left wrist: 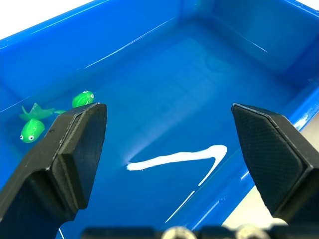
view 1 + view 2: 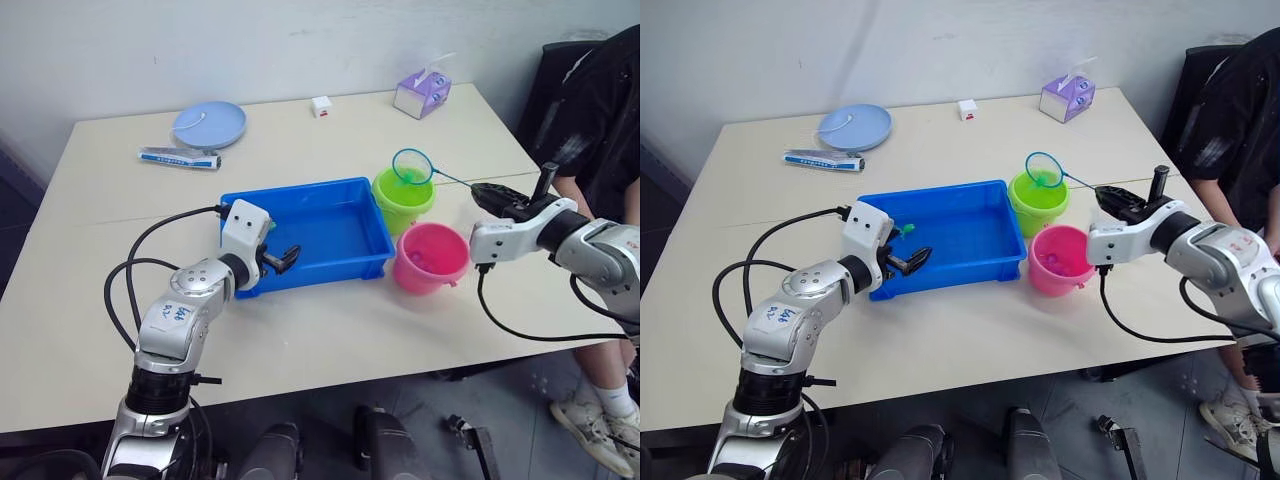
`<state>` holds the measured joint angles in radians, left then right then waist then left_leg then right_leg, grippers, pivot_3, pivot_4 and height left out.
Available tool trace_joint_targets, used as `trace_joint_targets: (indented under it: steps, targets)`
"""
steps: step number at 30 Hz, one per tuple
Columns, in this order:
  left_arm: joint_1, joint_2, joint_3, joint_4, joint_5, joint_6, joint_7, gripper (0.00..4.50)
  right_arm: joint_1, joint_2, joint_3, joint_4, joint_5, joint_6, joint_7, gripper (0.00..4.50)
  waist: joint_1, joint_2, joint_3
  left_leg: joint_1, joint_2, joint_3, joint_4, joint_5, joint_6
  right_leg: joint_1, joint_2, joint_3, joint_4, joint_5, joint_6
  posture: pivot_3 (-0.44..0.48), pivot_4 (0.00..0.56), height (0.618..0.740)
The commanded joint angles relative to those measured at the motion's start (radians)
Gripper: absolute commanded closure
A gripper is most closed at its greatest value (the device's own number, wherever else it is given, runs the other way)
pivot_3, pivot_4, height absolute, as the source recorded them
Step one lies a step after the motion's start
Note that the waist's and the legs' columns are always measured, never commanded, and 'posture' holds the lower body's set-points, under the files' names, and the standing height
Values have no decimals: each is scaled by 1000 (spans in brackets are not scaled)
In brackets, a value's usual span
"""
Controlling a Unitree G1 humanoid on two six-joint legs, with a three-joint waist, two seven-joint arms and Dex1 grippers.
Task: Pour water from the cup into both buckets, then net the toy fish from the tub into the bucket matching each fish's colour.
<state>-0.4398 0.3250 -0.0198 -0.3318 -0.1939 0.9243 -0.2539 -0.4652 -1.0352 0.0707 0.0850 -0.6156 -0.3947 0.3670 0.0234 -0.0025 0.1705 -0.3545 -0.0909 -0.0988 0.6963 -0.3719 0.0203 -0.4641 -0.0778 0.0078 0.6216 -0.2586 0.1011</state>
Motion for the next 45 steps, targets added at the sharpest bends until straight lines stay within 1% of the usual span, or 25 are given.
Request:
trace_joint_targets:
  steps: [1, 4, 8, 13, 14, 16, 19, 21, 23, 26, 31, 37, 40, 45]
  targets:
    - [-8, 1, 2, -5, 4, -21, -2, 205, -37, -10, -43, -2, 13, 10, -13, 3743, 0, 0, 0, 0, 0, 0, 0, 0, 0, 0, 0, 0, 0, 0, 0, 0, 150, 740]
    - [-11, 2, 1, -4, 4, -20, -3, 205, -23, -13, -30, -10, -1, -6, -15, 3743, 0, 0, 0, 0, 0, 0, 0, 0, 0, 0, 0, 0, 0, 0, 0, 0, 150, 740]
    - [-12, 2, 3, 0, 5, -22, -2, 205, -84, 4, -47, 4, 33, 35, 3, 3743, -1, 0, 0, 0, 0, 0, 0, 0, 0, 0, 0, 0, 0, 0, 0, 0, 150, 740]
    - [-2, 9, 15, -21, 8, -3, 10, 205, -197, 125, -64, -82, 243, 254, 176, 3743, -7, 0, 0, 0, 1, 0, 0, 0, 0, 0, 1, 0, 0, 0, 0, 0, 150, 740]
    - [5, 9, 25, -33, 10, 10, 20, 205, -233, 174, -55, -123, 319, 366, 244, 3743, -7, 0, 0, 0, 1, 0, 0, 0, 0, 0, 1, 0, 0, 0, 0, 0, 150, 740]
    - [12, 10, 35, -46, 11, 25, 33, 205, -272, 232, -47, -177, 403, 509, 327, 3743, -12, 0, 0, 0, 1, 0, 0, 0, 0, 0, 1, 0, 0, 0, 0, 0, 150, 740]
    - [36, 13, 69, -94, 12, 63, 61, 205, -300, 332, -23, -315, 603, 925, 463, 3743, -10, 0, 0, 0, 2, -3, 0, 0, 0, 1, 0, 1, 2, 0, 0, 0, 150, 740]
    - [51, 14, 89, -124, 11, 87, 75, 205, -326, 368, -7, -363, 676, 1116, 499, 3743, -6, 0, 0, -1, 1, -3, 1, 0, 0, 1, 0, 1, 3, 0, 0, 0, 150, 740]
    - [70, 12, 103, -159, 9, 111, 87, 205, -364, 391, 21, -368, 730, 1276, 519, 3743, 2, 0, 0, -1, 0, -3, 1, 0, 0, 1, -1, 1, 3, 0, 0, 0, 150, 740]
    - [88, 9, 113, -197, 6, 139, 100, 205, -404, 411, 42, -360, 796, 1424, 531, 3743, 6, 0, 0, -1, 0, -4, 2, 0, 0, 1, -1, 1, 4, 0, 0, 0, 150, 740]
    - [117, -3, 137, -248, 11, 180, 131, 205, -447, 453, 97, -301, 851, 1517, 517, 3743, 1, 0, 0, -1, 0, -4, 1, 0, 0, 1, -1, 0, 4, 0, 0, 0, 150, 740]
    - [153, -16, 161, -300, 11, 213, 158, 205, -449, 482, 146, -207, 897, 1577, 520, 3743, -1, 0, 0, -1, 0, -4, 1, 0, 0, 0, -1, 0, 4, 0, 0, 0, 150, 740]
    - [154, -22, 160, -307, 11, 220, 167, 205, -445, 492, 163, -172, 904, 1567, 513, 3743, 0, 0, 0, -1, 0, -3, 1, 0, 0, 0, -1, 0, 4, 0, 0, 0, 150, 740]
    - [167, -30, 159, -319, 13, 224, 178, 205, -453, 532, 205, -65, 893, 1514, 507, 3743, -1, 0, 0, -1, 0, -3, 1, 0, 0, 0, -1, 0, 4, 0, 0, 0, 150, 740]
